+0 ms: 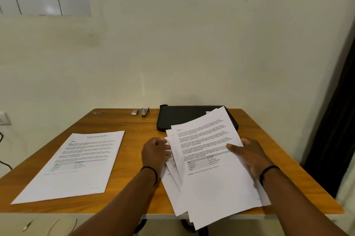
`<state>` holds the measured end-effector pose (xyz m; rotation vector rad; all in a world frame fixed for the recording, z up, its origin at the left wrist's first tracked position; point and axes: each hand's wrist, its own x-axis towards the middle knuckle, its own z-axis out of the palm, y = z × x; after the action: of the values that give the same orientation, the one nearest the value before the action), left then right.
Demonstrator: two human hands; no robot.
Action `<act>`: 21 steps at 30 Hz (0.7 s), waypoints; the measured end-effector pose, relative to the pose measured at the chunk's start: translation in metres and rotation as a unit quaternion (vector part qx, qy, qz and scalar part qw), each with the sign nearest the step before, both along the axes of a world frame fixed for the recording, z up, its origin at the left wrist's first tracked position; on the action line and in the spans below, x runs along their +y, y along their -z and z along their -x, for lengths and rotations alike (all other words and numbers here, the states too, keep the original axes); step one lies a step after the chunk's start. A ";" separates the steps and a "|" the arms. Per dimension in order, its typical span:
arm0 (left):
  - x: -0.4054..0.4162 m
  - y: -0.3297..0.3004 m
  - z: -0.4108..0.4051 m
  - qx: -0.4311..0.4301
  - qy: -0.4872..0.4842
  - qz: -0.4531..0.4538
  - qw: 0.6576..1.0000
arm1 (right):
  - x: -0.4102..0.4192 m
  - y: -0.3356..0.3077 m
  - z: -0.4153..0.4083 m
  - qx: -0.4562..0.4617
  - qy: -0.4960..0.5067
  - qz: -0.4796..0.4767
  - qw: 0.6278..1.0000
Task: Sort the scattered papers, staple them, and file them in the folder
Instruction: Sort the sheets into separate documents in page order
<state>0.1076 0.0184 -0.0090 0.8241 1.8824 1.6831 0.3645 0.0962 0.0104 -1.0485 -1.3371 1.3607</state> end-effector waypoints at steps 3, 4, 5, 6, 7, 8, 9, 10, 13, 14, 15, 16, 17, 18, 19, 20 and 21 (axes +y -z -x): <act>-0.002 0.005 0.005 0.202 -0.024 0.181 0.962 | 0.003 0.002 -0.014 0.002 0.020 0.013 1.000; -0.002 0.007 0.006 0.223 -0.019 0.219 0.950 | 0.004 0.002 -0.018 -0.002 0.023 0.016 1.000; -0.002 0.005 0.007 0.219 -0.013 0.237 0.946 | 0.005 0.002 -0.021 -0.003 0.023 0.019 1.000; 0.000 0.003 0.007 0.217 -0.007 0.246 0.945 | 0.006 0.002 -0.024 -0.005 0.022 0.021 1.000; 0.002 0.000 0.008 0.213 0.004 0.251 0.944 | 0.007 0.002 -0.026 -0.007 0.019 0.023 1.000; 0.003 -0.003 0.009 0.219 0.018 0.264 0.939 | 0.007 0.002 -0.026 -0.008 0.014 0.024 1.000; 0.005 -0.006 0.010 0.219 0.032 0.272 0.937 | 0.007 0.002 -0.026 -0.007 0.009 0.026 1.000; 0.005 -0.009 0.010 0.210 0.031 0.277 0.937 | 0.007 0.002 -0.025 -0.008 0.004 0.027 1.000; 0.006 -0.010 0.008 0.205 0.022 0.288 0.935 | 0.006 0.007 -0.022 -0.019 -0.008 0.033 0.999; 0.006 -0.010 0.006 0.205 0.015 0.285 0.936 | 0.005 0.010 -0.021 -0.022 -0.009 0.034 0.999; 0.006 -0.009 0.005 0.197 0.008 0.278 0.940 | 0.005 0.012 -0.021 -0.026 -0.008 0.033 0.999; 0.006 -0.008 0.004 0.189 -0.001 0.271 0.944 | 0.005 0.013 -0.020 -0.032 -0.008 0.031 0.999; 0.006 -0.007 0.004 0.182 -0.012 0.264 0.947 | 0.005 0.013 -0.020 -0.035 -0.009 0.030 0.999; 0.005 -0.006 0.004 0.181 -0.025 0.258 0.949 | 0.005 0.013 -0.020 -0.032 -0.012 0.031 0.999; 0.006 -0.004 0.004 0.190 -0.033 0.254 0.948 | 0.004 0.011 -0.020 -0.025 -0.016 0.032 0.999; 0.006 -0.002 0.003 0.209 -0.038 0.250 0.945 | 0.004 0.010 -0.020 -0.018 -0.019 0.031 0.999; 0.006 0.000 0.003 0.228 -0.043 0.242 0.942 | 0.004 0.008 -0.020 -0.013 -0.020 0.026 0.999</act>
<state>0.1047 0.0248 -0.0087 0.9839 2.5323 1.0386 0.3843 0.0999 0.0021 -1.0821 -1.3546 1.4234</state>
